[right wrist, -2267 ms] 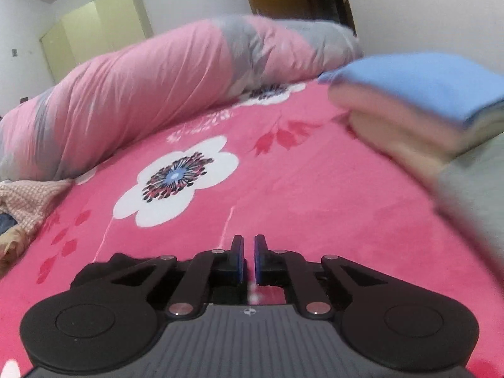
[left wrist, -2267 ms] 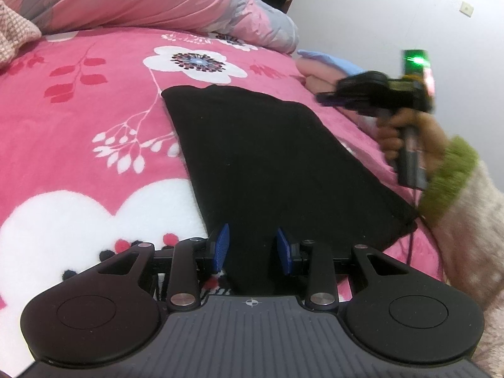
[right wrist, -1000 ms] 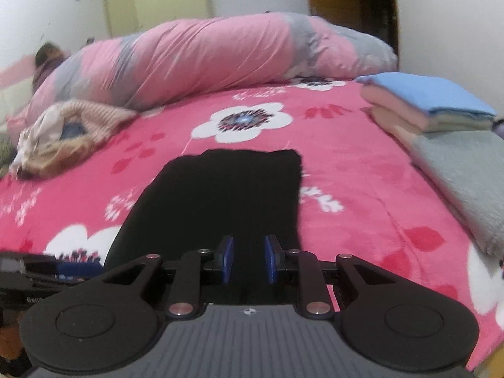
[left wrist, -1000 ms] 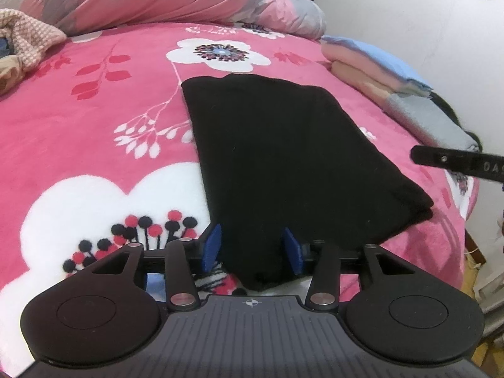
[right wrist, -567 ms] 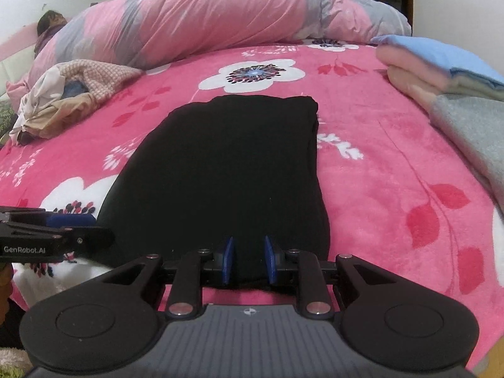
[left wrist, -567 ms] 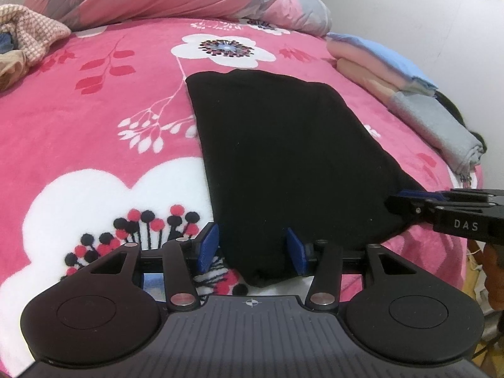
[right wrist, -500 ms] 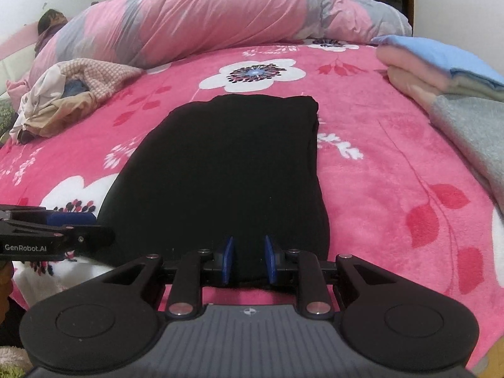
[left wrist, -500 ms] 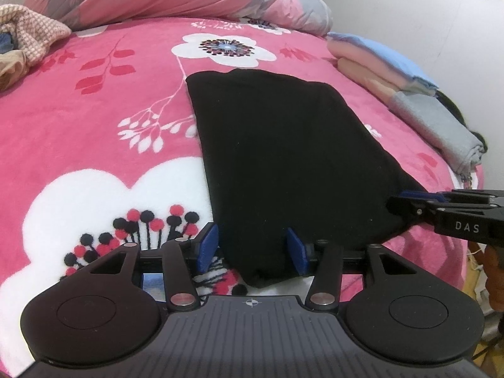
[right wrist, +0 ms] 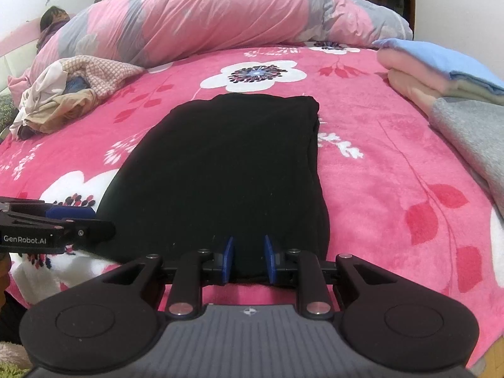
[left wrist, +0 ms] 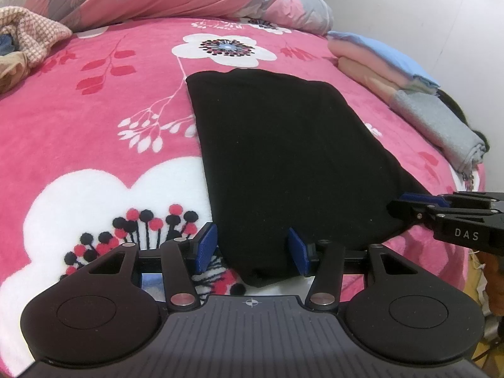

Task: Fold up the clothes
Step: 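Position both open grippers at the end edge of the folded black shirt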

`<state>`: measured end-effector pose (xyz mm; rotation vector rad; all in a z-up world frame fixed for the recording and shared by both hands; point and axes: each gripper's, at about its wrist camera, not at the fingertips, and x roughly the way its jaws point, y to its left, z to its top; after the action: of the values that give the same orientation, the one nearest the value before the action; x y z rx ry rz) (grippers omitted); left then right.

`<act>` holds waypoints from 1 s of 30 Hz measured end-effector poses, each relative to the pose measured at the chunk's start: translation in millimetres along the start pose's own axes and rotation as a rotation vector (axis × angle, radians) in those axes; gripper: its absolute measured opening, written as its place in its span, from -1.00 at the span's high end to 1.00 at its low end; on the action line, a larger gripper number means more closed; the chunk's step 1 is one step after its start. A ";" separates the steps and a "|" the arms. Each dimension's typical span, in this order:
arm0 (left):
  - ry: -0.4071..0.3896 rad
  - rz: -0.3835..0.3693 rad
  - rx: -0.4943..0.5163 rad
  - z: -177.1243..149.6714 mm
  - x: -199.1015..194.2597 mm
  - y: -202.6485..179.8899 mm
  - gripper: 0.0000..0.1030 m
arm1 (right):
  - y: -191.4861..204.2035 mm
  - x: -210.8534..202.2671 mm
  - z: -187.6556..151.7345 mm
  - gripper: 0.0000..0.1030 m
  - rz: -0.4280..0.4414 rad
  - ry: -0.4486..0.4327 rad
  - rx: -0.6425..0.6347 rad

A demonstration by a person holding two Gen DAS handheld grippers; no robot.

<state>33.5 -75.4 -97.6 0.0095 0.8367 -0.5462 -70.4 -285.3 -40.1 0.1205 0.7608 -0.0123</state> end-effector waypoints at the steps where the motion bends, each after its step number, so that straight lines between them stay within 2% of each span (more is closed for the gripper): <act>1: 0.000 0.001 0.000 -0.2 -0.1 -0.2 0.02 | -0.1 -0.3 -0.5 0.56 0.000 -0.001 0.000; 8: -0.010 0.007 -0.026 1.5 -4.8 1.6 0.02 | -0.8 -1.3 -3.3 0.56 0.004 -0.010 0.008; 10: -0.044 0.020 -0.041 4.3 -12.1 3.6 0.02 | -1.2 -1.5 -4.1 0.56 0.006 -0.014 0.011; 14: -0.118 0.057 0.004 12.6 -26.2 -1.7 0.02 | -2.0 -2.2 -5.6 0.56 0.010 -0.019 0.017; 16: -0.127 0.050 0.017 16.2 -27.4 -5.2 0.02 | -2.4 -2.1 -5.8 0.56 0.011 -0.020 0.018; 30: -0.017 0.044 0.025 6.4 -8.1 -23.9 0.07 | -4.3 -4.6 -12.3 0.56 0.017 -0.054 0.050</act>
<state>22.6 -93.7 -82.7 0.0458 0.8110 -0.5147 -82.3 -288.3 -46.2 0.1735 0.7059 -0.0180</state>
